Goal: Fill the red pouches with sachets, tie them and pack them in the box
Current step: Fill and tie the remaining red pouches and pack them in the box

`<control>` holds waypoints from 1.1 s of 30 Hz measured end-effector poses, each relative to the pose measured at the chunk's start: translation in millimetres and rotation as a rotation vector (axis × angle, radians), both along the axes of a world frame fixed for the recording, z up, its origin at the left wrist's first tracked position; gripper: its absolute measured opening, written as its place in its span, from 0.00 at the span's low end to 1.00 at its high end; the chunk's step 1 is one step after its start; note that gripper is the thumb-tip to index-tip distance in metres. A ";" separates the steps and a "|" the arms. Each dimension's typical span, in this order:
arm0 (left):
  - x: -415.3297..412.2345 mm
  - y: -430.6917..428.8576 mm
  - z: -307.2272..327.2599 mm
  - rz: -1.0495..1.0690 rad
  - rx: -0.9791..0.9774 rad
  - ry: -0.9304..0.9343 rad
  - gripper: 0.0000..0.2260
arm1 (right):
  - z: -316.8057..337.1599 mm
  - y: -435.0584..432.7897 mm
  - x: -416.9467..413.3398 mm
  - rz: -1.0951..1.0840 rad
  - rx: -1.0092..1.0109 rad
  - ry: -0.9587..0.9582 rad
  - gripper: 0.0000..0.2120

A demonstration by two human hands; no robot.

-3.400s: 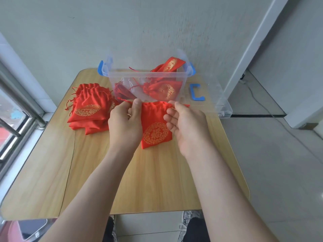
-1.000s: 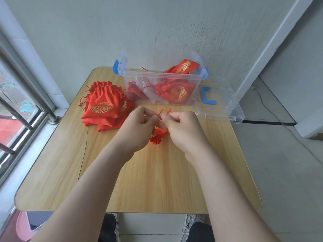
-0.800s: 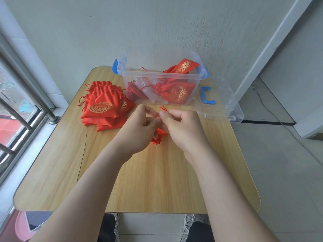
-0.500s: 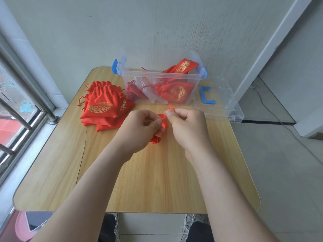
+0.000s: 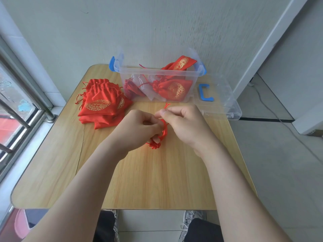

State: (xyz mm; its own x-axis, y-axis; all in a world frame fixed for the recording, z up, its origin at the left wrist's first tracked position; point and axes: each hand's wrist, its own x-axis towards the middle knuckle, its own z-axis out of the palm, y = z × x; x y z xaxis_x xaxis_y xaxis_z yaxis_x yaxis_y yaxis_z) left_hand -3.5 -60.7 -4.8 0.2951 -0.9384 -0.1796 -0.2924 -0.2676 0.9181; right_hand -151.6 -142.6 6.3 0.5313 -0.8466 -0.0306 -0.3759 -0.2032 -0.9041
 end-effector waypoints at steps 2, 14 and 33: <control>-0.6 -0.1 1.6 -0.021 0.010 0.009 0.07 | -2.3 -1.1 -1.0 0.025 -0.005 -0.014 0.11; 5.7 -3.1 -3.5 0.058 0.010 0.096 0.11 | -9.0 -3.3 -0.9 -0.109 -0.151 0.077 0.07; 12.7 -5.6 -3.7 0.162 0.092 0.372 0.12 | -14.0 5.0 4.1 0.116 -0.631 0.347 0.07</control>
